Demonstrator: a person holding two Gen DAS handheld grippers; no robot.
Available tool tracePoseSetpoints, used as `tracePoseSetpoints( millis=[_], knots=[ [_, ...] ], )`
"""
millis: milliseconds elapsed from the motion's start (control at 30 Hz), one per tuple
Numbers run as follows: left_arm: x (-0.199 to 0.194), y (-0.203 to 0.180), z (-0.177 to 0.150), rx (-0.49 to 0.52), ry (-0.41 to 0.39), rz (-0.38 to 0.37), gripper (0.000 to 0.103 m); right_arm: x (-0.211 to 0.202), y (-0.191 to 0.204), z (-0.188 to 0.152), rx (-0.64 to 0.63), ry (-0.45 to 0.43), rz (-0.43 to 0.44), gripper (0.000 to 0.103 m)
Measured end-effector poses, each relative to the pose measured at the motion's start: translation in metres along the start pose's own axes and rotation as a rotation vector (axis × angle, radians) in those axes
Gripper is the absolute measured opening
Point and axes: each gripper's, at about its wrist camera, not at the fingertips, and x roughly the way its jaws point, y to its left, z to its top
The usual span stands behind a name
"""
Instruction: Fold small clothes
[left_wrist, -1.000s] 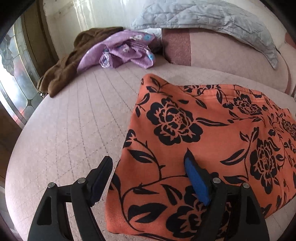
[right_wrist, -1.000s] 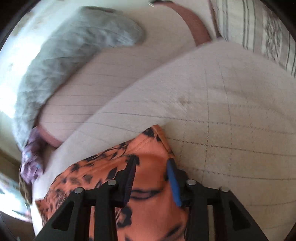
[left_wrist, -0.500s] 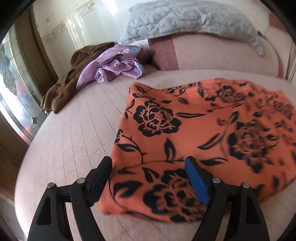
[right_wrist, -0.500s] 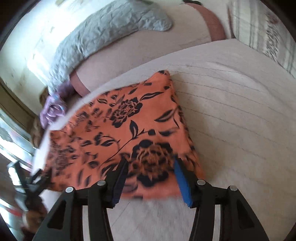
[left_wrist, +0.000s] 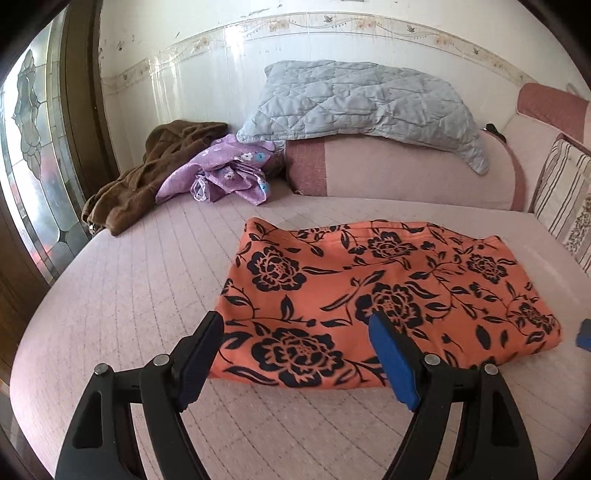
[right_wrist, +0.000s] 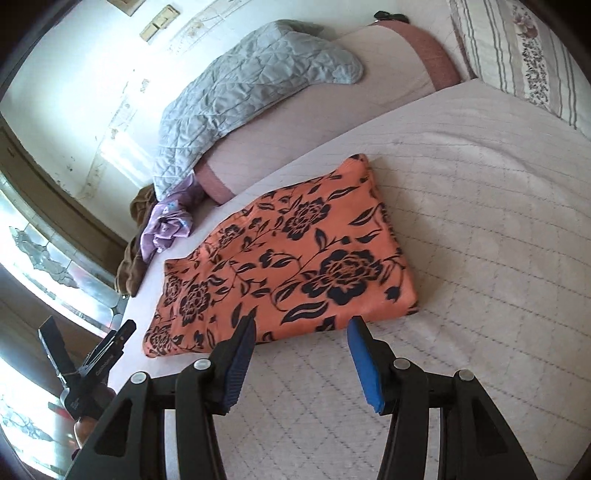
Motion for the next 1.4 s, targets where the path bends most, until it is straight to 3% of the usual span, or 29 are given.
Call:
tracePoseSetpoints(
  millis=[400, 500, 633, 700, 767, 833, 933, 1100, 1233, 1400],
  knots=[
    [0.03, -0.004, -0.009, 0.02, 0.079, 0.022, 0.081, 0.051, 0.015, -0.001, 0.002, 0.099, 0.088, 0.059],
    [0.044, -0.006, -0.013, 0.023, 0.129, 0.027, 0.081, 0.06, 0.025, 0.002, -0.044, 0.079, 0.095, 0.059],
    [0.068, -0.002, -0.02, 0.009, 0.209, 0.065, 0.082, 0.071, 0.016, 0.013, -0.014, 0.04, 0.07, 0.059],
    [0.082, 0.0, -0.023, 0.004, 0.235, 0.092, 0.09, 0.077, 0.002, 0.019, 0.037, 0.029, 0.034, 0.057],
    [0.092, -0.003, -0.025, 0.025, 0.227, 0.143, 0.098, 0.088, -0.014, 0.022, 0.096, 0.047, 0.023, 0.057],
    [0.093, -0.006, -0.025, 0.053, 0.223, 0.164, 0.098, 0.095, -0.019, 0.022, 0.118, 0.065, 0.035, 0.057],
    [0.072, -0.003, -0.025, 0.042, 0.207, 0.137, 0.098, 0.087, -0.01, 0.021, 0.081, 0.06, 0.029, 0.057],
    [0.039, 0.001, -0.028, 0.041, 0.158, 0.119, 0.098, 0.064, 0.003, 0.005, 0.076, 0.069, 0.105, 0.059],
    [0.043, 0.002, -0.025, 0.037, 0.16, 0.141, 0.098, 0.055, 0.024, 0.001, -0.032, 0.023, 0.07, 0.059],
    [0.052, 0.008, -0.026, 0.031, 0.174, 0.154, 0.098, 0.074, 0.021, 0.01, 0.008, 0.042, 0.058, 0.059]
  ],
)
